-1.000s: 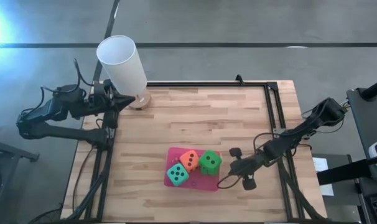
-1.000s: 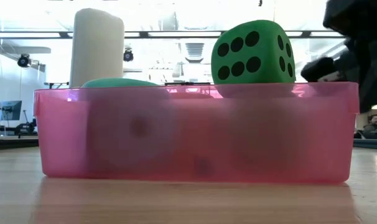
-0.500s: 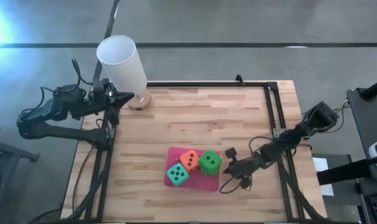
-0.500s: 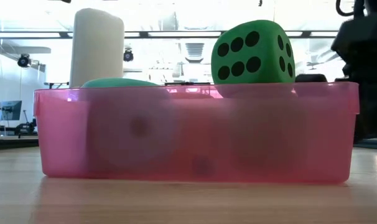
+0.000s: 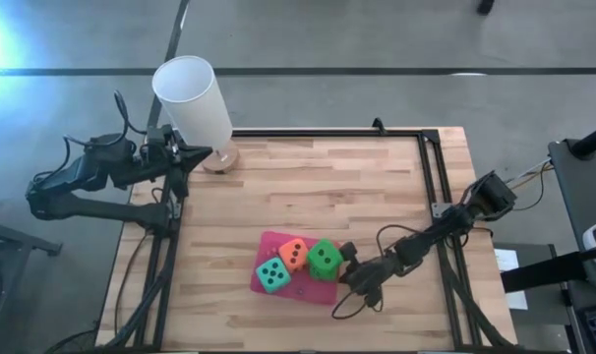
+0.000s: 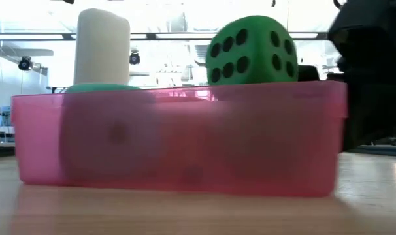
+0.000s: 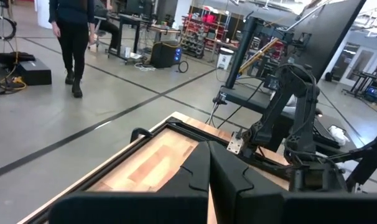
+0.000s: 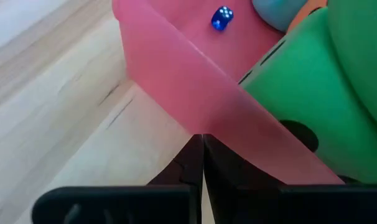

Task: Pick & Place Dice
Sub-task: Adjust the pink bin, then return to Home Position

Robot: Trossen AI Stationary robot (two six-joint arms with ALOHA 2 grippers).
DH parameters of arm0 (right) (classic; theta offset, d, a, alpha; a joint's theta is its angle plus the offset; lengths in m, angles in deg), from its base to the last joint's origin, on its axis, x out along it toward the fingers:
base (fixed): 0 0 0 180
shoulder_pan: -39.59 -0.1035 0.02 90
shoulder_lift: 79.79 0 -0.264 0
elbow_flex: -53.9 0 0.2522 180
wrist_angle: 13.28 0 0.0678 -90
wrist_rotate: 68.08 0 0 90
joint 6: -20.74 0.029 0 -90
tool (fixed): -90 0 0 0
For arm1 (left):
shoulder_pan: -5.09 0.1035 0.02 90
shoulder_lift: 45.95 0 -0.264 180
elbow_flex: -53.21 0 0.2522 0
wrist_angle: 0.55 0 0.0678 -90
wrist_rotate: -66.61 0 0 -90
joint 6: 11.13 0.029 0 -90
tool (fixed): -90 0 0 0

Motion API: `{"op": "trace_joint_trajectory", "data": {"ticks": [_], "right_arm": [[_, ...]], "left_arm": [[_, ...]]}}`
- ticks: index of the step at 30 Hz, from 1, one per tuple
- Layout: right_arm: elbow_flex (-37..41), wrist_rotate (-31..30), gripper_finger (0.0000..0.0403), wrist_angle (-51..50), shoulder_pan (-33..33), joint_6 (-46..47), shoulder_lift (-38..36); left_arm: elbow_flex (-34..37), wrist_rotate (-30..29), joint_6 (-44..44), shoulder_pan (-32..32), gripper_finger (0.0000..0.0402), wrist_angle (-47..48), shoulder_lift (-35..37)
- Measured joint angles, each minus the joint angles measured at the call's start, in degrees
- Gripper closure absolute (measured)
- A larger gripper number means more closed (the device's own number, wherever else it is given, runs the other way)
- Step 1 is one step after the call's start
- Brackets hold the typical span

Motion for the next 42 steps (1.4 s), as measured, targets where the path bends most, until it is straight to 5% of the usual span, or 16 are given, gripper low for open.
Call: {"op": "trace_joint_trajectory", "data": {"ticks": [22,42], "right_arm": [[-8.83,-0.05,0.0394,-0.54,6.14,-4.67,5.78],[-8.72,3.30,0.0394,-20.47,5.18,13.51,-23.81]], "left_arm": [[0.00,0.43,1.73,0.00,0.0398,2.03,0.04],[0.03,5.67,7.01,-0.02,0.0398,3.44,0.63]]}}
